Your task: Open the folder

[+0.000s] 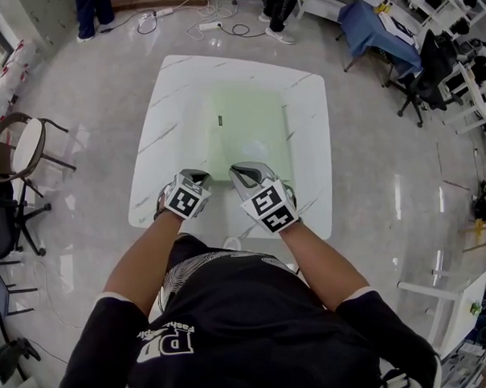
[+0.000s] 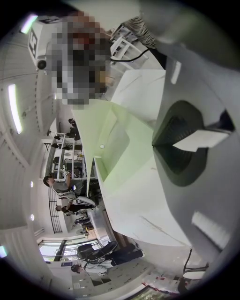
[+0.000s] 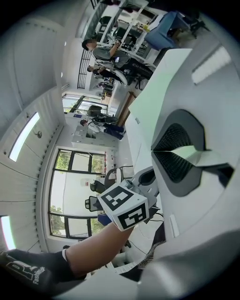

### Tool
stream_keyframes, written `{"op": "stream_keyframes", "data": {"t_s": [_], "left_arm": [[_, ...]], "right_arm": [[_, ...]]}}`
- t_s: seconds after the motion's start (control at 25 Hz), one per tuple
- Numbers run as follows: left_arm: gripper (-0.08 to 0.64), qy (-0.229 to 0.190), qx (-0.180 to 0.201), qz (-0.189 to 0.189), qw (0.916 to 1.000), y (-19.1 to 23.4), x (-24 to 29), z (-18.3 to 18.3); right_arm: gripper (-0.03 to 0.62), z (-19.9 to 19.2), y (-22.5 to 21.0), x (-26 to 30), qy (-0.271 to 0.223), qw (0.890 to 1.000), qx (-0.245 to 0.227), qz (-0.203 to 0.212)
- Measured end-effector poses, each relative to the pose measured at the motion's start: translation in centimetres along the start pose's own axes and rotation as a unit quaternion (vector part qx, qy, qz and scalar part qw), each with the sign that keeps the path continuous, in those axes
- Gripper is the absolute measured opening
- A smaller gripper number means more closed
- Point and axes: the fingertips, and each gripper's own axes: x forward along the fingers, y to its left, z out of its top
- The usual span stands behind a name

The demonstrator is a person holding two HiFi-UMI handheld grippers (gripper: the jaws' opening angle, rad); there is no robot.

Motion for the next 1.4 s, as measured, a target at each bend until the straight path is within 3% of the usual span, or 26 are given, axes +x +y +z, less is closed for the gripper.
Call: {"op": "stream_keyframes", "data": {"t_s": [0.4,0.8,1.4], "left_arm": [[0.057,0.006,-0.015,0.001,0.9999,-0.2,-0.1,-0.7],[0.057,0.007,-0.016,0.003,0.9998,-0.1,-0.2,-0.7],[0.057,0.012,-0.011,0.012,0.9998,-0.1,-0.2,-0.7]], "right_arm": [[0.006,1.1,-2.0,-3.5,-0.045,0.997,0.053,-0.028],[0.006,1.0,-4.8,-7.8,-0.096,0.986,0.125,-0.059],[0.005,0.3,-8.1,-12.3,-0.128,0.975,0.143,-0.109]]}}
